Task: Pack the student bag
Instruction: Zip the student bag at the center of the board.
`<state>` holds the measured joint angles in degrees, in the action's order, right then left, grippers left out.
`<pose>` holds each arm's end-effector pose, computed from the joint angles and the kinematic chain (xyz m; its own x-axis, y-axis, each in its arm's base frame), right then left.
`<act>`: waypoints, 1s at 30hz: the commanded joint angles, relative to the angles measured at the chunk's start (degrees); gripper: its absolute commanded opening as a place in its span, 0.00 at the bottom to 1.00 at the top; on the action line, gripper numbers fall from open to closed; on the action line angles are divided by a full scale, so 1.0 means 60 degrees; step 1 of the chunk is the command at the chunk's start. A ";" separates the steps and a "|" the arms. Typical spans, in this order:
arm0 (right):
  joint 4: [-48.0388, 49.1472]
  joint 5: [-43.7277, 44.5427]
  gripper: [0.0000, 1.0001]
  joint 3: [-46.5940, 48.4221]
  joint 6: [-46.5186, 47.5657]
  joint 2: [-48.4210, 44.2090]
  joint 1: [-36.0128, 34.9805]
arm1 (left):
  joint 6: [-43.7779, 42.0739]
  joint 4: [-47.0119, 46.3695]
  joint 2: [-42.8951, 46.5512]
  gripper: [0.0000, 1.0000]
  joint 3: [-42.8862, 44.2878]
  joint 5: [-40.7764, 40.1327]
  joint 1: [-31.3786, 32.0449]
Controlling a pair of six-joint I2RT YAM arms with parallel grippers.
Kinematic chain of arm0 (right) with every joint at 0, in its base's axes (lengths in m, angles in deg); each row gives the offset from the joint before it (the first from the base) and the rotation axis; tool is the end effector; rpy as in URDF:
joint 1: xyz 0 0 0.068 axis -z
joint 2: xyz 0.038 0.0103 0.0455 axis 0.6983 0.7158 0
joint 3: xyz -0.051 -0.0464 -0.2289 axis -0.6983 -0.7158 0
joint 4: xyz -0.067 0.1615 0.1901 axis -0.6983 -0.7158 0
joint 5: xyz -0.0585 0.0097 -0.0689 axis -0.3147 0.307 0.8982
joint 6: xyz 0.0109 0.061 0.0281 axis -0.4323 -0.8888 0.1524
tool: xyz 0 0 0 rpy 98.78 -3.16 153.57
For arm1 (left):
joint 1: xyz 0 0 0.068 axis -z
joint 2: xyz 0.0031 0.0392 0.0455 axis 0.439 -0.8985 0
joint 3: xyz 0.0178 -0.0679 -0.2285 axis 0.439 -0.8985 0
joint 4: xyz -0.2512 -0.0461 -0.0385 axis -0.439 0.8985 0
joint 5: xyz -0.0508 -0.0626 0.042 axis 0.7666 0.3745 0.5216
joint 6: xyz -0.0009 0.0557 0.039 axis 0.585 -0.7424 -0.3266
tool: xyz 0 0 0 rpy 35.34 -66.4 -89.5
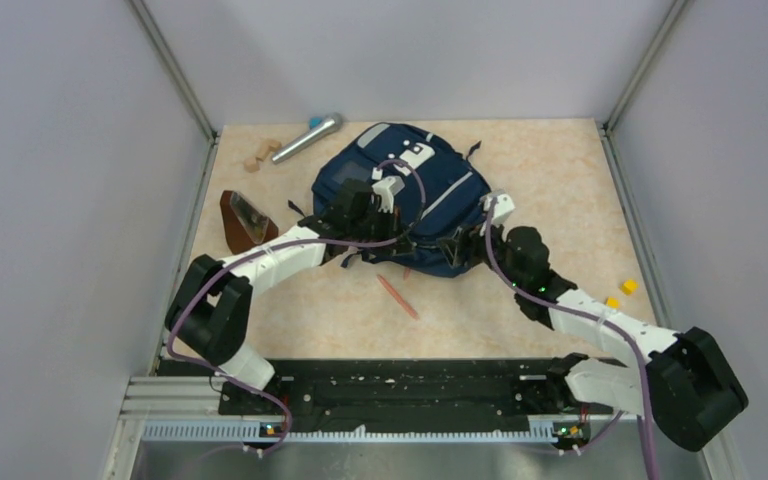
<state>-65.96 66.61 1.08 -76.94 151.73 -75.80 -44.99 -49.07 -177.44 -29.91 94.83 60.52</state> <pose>0.2328 0.1462 0.2066 -0.2955 0.1181 -0.9480 -0.5088 0.8204 0.2608 0.2806 -0.2233 0.1901 -0.7948 0.0785 -0.6018 0.5118 0.6196 -0.5952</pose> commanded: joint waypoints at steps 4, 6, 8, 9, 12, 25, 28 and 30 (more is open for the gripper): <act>0.1840 -0.0022 0.64 -0.0615 0.2055 0.0309 -0.1706 | 0.0464 0.0046 -0.0006 0.00 0.0754 0.1425 -0.0241; 0.1924 0.0269 0.63 -0.0593 0.2309 0.0609 -0.2070 | 0.0475 0.0115 -0.0066 0.00 0.0776 0.1499 -0.0266; 0.1838 0.0690 0.60 -0.0436 0.2413 0.0929 -0.2453 | 0.0493 0.0173 -0.0120 0.00 0.0800 0.1574 -0.0273; 0.1799 0.0930 0.58 -0.0324 0.2423 0.1137 -0.2608 | 0.0506 0.0209 -0.0138 0.00 0.0810 0.1600 -0.0292; 0.1788 0.1334 0.49 0.0023 0.2406 0.1774 -0.2807 | 0.0537 0.0222 -0.0137 0.00 0.0794 0.1612 -0.0290; 0.1997 0.2274 0.40 0.0913 0.2117 0.3176 -0.3118 | 0.0609 0.0231 -0.0128 0.00 0.0817 0.1574 -0.0287; 0.1930 0.2350 0.39 0.1130 0.2117 0.3480 -0.3185 | 0.0625 0.0200 -0.0144 0.00 0.0843 0.1590 -0.0293; 0.1835 0.2498 0.38 0.1256 0.2131 0.3679 -0.3244 | 0.0640 0.0169 -0.0144 0.00 0.0851 0.1568 -0.0290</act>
<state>-56.69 79.29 4.84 -64.27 171.62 -94.18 -42.26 -45.60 -179.10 -27.73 99.53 58.29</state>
